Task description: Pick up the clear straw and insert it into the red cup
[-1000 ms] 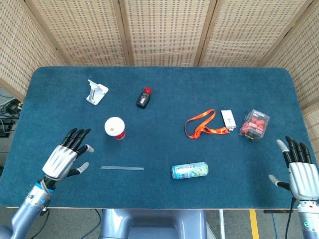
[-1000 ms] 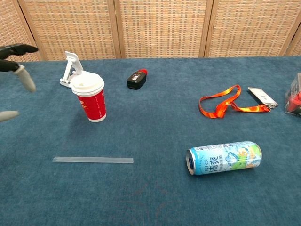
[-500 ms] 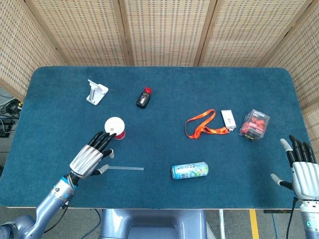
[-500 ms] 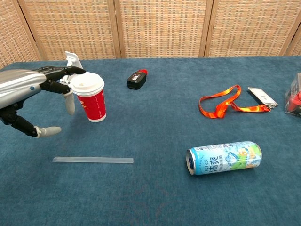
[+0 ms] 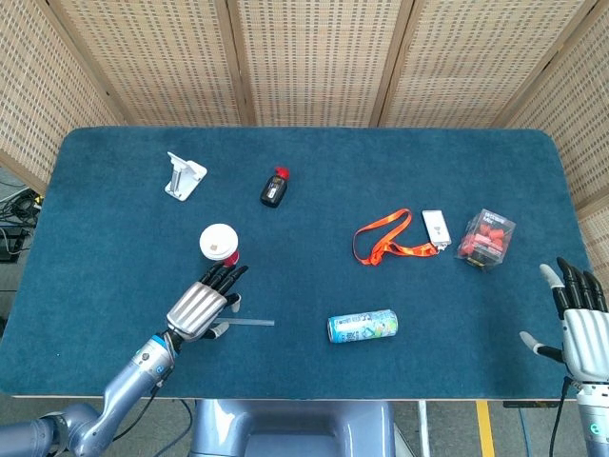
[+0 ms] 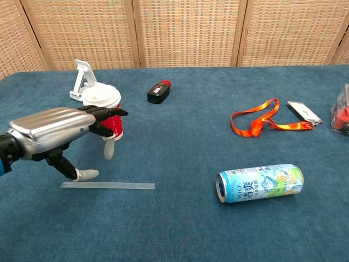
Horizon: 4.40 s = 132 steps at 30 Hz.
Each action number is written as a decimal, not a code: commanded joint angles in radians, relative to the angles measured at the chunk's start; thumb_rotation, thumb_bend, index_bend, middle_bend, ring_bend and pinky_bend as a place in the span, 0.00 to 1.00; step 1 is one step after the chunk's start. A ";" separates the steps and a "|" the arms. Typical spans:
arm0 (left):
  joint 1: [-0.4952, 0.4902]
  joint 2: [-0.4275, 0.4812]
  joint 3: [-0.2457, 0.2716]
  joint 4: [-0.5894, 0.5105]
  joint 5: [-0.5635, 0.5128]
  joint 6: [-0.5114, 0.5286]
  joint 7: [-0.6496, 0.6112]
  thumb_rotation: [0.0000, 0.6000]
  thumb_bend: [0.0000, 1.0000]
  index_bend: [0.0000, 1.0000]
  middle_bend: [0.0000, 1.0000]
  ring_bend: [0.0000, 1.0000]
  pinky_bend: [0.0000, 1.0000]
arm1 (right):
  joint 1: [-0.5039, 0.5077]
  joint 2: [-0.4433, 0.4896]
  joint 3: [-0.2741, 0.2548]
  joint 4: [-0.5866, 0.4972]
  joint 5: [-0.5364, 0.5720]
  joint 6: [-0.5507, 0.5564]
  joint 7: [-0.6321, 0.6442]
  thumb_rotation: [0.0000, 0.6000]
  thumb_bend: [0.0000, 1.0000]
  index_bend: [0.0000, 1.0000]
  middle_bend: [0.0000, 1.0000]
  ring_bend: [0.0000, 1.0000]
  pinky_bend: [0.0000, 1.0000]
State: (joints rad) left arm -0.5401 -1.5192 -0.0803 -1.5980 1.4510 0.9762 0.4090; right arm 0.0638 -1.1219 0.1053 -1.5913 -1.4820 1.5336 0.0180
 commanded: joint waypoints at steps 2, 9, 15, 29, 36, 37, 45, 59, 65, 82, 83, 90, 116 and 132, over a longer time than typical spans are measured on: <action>-0.023 -0.029 -0.003 0.015 -0.057 -0.030 0.056 1.00 0.30 0.51 0.00 0.00 0.00 | -0.001 0.003 0.002 0.002 0.004 -0.002 0.012 1.00 0.07 0.12 0.00 0.00 0.00; -0.048 -0.053 -0.007 0.029 -0.138 -0.058 0.124 1.00 0.30 0.51 0.00 0.00 0.00 | -0.001 0.007 0.002 0.001 0.002 -0.002 0.023 1.00 0.07 0.12 0.00 0.00 0.00; -0.066 -0.074 0.000 0.040 -0.188 -0.065 0.164 1.00 0.30 0.52 0.00 0.00 0.00 | -0.002 0.009 0.003 -0.001 0.001 -0.001 0.026 1.00 0.07 0.12 0.00 0.00 0.00; -0.096 -0.113 0.015 0.066 -0.278 -0.067 0.220 1.00 0.31 0.55 0.00 0.00 0.00 | -0.003 0.011 0.003 -0.004 0.000 0.001 0.033 1.00 0.07 0.13 0.00 0.00 0.00; -0.109 -0.130 0.022 0.082 -0.317 -0.059 0.248 1.00 0.31 0.57 0.00 0.00 0.00 | -0.004 0.013 0.004 -0.004 0.001 0.001 0.041 1.00 0.07 0.13 0.00 0.00 0.00; -0.110 -0.130 0.022 0.082 -0.320 -0.058 0.251 1.00 0.31 0.57 0.00 0.00 0.00 | -0.004 0.013 0.004 -0.004 0.001 0.001 0.041 1.00 0.07 0.13 0.00 0.00 0.00; -0.121 -0.131 0.031 0.085 -0.354 -0.043 0.281 1.00 0.31 0.55 0.00 0.00 0.00 | -0.003 0.014 0.002 -0.006 -0.002 -0.001 0.043 1.00 0.07 0.13 0.00 0.00 0.00; -0.133 -0.132 0.048 0.075 -0.378 -0.029 0.296 1.00 0.42 0.61 0.00 0.00 0.00 | -0.005 0.015 0.002 -0.006 -0.008 0.006 0.050 1.00 0.07 0.13 0.00 0.00 0.00; -0.133 -0.079 0.019 0.005 -0.330 0.013 0.238 1.00 0.42 0.61 0.00 0.00 0.00 | -0.006 0.015 0.003 -0.005 -0.009 0.010 0.054 1.00 0.07 0.13 0.00 0.00 0.00; -0.158 0.150 -0.110 -0.269 -0.247 0.070 0.073 1.00 0.42 0.62 0.00 0.00 0.00 | -0.011 0.019 -0.002 -0.018 -0.026 0.023 0.043 1.00 0.07 0.13 0.00 0.00 0.00; -0.159 0.158 -0.118 -0.277 -0.246 0.074 0.058 1.00 0.42 0.62 0.00 0.00 0.00 | -0.011 0.019 -0.001 -0.018 -0.025 0.023 0.044 1.00 0.07 0.13 0.00 0.00 0.00; -0.117 0.163 -0.215 -0.267 -0.274 0.132 -0.259 1.00 0.42 0.63 0.00 0.00 0.00 | -0.011 0.021 -0.002 -0.019 -0.025 0.023 0.047 1.00 0.07 0.13 0.00 0.00 0.00; -0.066 0.160 -0.272 -0.019 -0.236 -0.044 -1.062 1.00 0.42 0.64 0.00 0.00 0.00 | -0.006 0.011 -0.008 -0.016 -0.029 0.009 0.029 1.00 0.07 0.13 0.00 0.00 0.00; -0.110 0.088 -0.272 0.088 -0.235 -0.072 -1.119 1.00 0.42 0.65 0.00 0.00 0.00 | 0.001 0.007 -0.010 -0.004 -0.019 -0.010 0.037 1.00 0.07 0.13 0.00 0.00 0.00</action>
State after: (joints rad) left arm -0.6479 -1.4284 -0.3523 -1.5125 1.2177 0.9055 -0.7097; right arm 0.0645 -1.1146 0.0955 -1.5956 -1.5008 1.5235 0.0551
